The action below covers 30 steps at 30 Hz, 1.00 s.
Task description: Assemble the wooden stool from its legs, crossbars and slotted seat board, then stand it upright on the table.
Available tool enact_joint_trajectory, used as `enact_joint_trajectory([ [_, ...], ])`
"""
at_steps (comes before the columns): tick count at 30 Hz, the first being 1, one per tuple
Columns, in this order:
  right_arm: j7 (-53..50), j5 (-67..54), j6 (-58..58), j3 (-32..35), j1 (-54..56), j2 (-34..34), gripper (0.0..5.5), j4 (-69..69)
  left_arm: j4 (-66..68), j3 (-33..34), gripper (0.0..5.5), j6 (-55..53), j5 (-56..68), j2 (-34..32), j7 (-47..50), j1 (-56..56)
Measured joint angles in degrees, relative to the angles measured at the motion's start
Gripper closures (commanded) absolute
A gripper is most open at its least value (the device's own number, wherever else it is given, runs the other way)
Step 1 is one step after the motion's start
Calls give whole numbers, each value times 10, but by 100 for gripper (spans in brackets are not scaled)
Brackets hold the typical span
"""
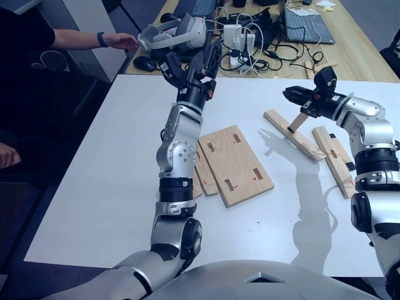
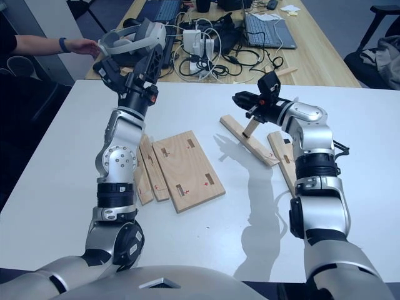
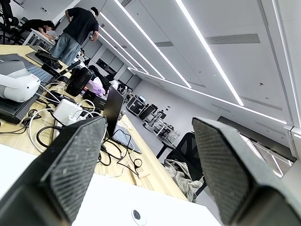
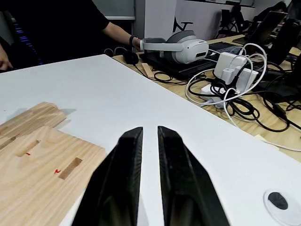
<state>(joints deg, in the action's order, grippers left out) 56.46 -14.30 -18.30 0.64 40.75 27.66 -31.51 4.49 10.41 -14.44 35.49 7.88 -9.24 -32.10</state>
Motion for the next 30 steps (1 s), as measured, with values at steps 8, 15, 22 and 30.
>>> enact_joint_trajectory([
  [8, 20, -18, -89, -15, -36, 7, 496, 97, -1, 1, 212, 0, 0, 1, 0, 0],
  [15, 49, -123, -251, -1, -76, 25, 496, 239, -9, 2, 212, 0, 0, 2, 2, 1],
  [22, -74, -24, -161, -20, -83, 29, 496, 154, -14, 2, 212, -2, 1, 4, 5, 2],
  [30, -220, 46, -66, 6, 21, -7, 496, -145, -15, 2, 212, -10, 1, 0, 6, 4],
])
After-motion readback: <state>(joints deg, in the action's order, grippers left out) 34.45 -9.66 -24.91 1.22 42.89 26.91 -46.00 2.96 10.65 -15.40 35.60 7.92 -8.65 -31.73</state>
